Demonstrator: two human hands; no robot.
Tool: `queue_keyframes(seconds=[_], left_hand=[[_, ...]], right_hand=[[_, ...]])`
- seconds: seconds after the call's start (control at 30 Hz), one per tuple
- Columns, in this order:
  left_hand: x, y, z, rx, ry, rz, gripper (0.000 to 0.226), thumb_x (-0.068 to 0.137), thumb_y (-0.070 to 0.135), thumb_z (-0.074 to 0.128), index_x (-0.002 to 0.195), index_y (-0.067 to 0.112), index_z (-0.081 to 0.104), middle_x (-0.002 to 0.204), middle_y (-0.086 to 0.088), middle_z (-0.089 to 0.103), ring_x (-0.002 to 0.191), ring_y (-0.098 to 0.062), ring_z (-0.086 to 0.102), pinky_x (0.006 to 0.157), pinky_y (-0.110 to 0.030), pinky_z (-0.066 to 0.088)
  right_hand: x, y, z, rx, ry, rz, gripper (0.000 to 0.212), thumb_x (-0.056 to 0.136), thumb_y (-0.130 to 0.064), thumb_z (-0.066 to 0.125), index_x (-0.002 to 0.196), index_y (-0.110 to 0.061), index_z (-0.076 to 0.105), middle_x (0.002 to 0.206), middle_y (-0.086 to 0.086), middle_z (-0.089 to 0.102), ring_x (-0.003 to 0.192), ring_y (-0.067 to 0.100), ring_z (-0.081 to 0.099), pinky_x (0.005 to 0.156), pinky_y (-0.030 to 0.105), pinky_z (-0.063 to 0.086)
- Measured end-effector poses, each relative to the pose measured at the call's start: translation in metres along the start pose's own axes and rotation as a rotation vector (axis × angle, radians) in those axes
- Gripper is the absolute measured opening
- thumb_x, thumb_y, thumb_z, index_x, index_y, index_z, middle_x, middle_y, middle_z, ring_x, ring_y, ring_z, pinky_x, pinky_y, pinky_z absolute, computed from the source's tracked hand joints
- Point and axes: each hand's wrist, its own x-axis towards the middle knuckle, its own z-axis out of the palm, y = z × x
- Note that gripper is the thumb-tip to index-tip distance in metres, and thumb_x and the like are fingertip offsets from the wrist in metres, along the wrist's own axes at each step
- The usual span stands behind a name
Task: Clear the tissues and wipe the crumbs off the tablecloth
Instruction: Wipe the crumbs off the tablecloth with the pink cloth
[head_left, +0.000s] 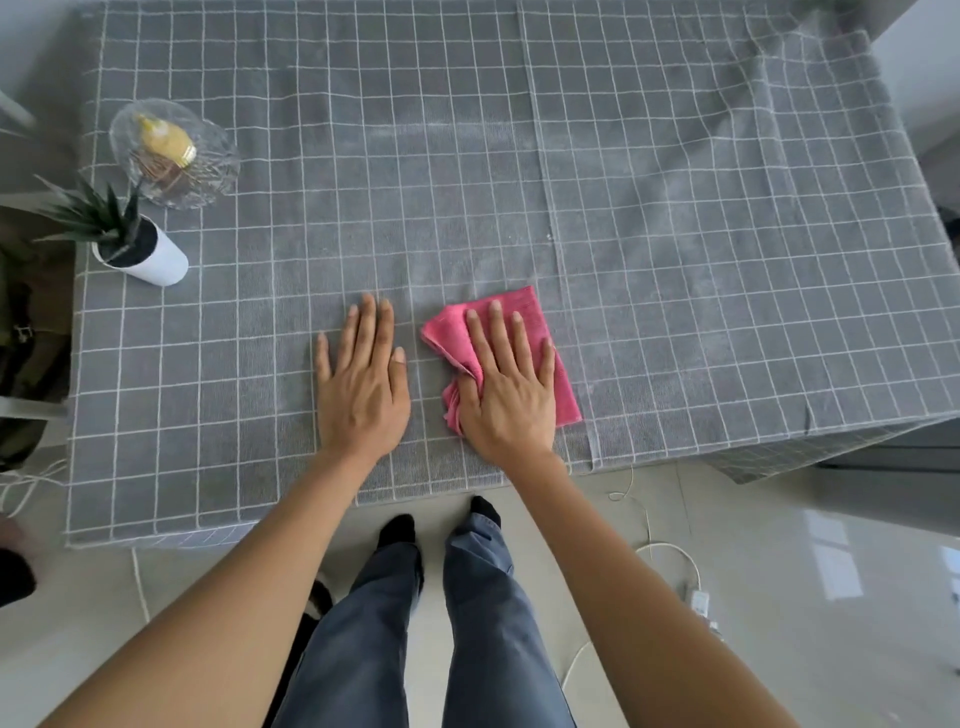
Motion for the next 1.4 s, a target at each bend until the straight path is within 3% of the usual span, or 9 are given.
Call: queue_keyframes(seconds=[0.17,0.37,0.63,0.83,1.03,1.27,1.4], left_hand=[[-0.002,-0.001,0.0,0.0,-0.002,-0.001,0.056,0.099,0.035,0.007,0.152,0.02,0.004,0.16,0.002,0.002,0.147,-0.011,-0.001,0.119,-0.044,-0.003],[-0.002,0.0,-0.002,-0.015,-0.004,-0.002,0.055,0.1,0.034,0.009,0.153,0.021,0.004,0.16,0.003,0.001,0.147,-0.012,-0.002,0.119,-0.043,-0.005],[-0.008,-0.01,-0.009,-0.081,-0.052,0.025,0.055,0.1,0.036,0.008,0.151,0.018,0.0,0.16,0.001,-0.002,0.146,-0.01,-0.007,0.119,-0.041,-0.008],[-0.043,-0.064,-0.019,-0.046,-0.058,-0.04,0.057,0.098,0.039,0.004,0.152,0.021,0.0,0.159,0.004,-0.006,0.147,-0.012,-0.007,0.119,-0.045,-0.005],[-0.046,-0.073,-0.02,-0.006,-0.016,-0.009,0.054,0.1,0.032,0.014,0.153,0.019,0.011,0.16,0.002,0.007,0.147,-0.011,0.002,0.119,-0.045,0.0],[-0.046,-0.074,-0.021,-0.004,-0.019,-0.007,0.053,0.102,0.029,0.016,0.153,0.021,0.008,0.16,0.002,0.004,0.147,-0.011,-0.001,0.119,-0.043,-0.002],[-0.047,-0.074,-0.022,-0.011,-0.02,-0.004,0.053,0.102,0.031,0.012,0.153,0.022,0.006,0.161,0.003,0.002,0.147,-0.01,-0.003,0.119,-0.043,-0.003]], right_hand=[[0.002,0.035,-0.008,-0.021,0.006,-0.123,0.059,0.095,-0.041,0.015,0.152,-0.03,0.006,0.16,-0.004,0.001,0.147,0.016,-0.004,0.119,0.045,-0.005],[0.008,0.108,-0.031,-0.067,0.03,0.144,0.06,0.09,-0.042,0.003,0.146,-0.032,-0.015,0.159,-0.005,-0.01,0.146,0.014,-0.013,0.119,0.046,-0.004],[0.002,0.094,-0.03,-0.022,0.06,0.332,0.061,0.095,-0.037,0.019,0.151,-0.032,-0.005,0.16,-0.004,-0.01,0.147,0.018,-0.008,0.118,0.048,-0.006],[-0.023,0.014,-0.006,-0.005,-0.019,0.195,0.064,0.089,-0.042,0.008,0.149,-0.031,-0.013,0.159,-0.003,-0.015,0.146,0.019,-0.015,0.117,0.049,-0.011],[-0.05,-0.077,0.031,0.001,-0.058,-0.028,0.063,0.096,-0.039,0.025,0.153,-0.027,0.0,0.16,-0.001,-0.005,0.147,0.02,-0.011,0.117,0.052,-0.01],[-0.051,-0.036,0.022,-0.026,-0.023,-0.109,0.059,0.096,-0.042,0.019,0.152,-0.027,0.013,0.16,-0.001,0.007,0.148,0.018,0.002,0.119,0.045,-0.002],[-0.05,0.022,0.008,-0.123,-0.035,0.033,0.06,0.096,-0.038,0.013,0.15,-0.028,-0.01,0.159,-0.002,-0.01,0.147,0.018,-0.01,0.119,0.05,-0.002]])
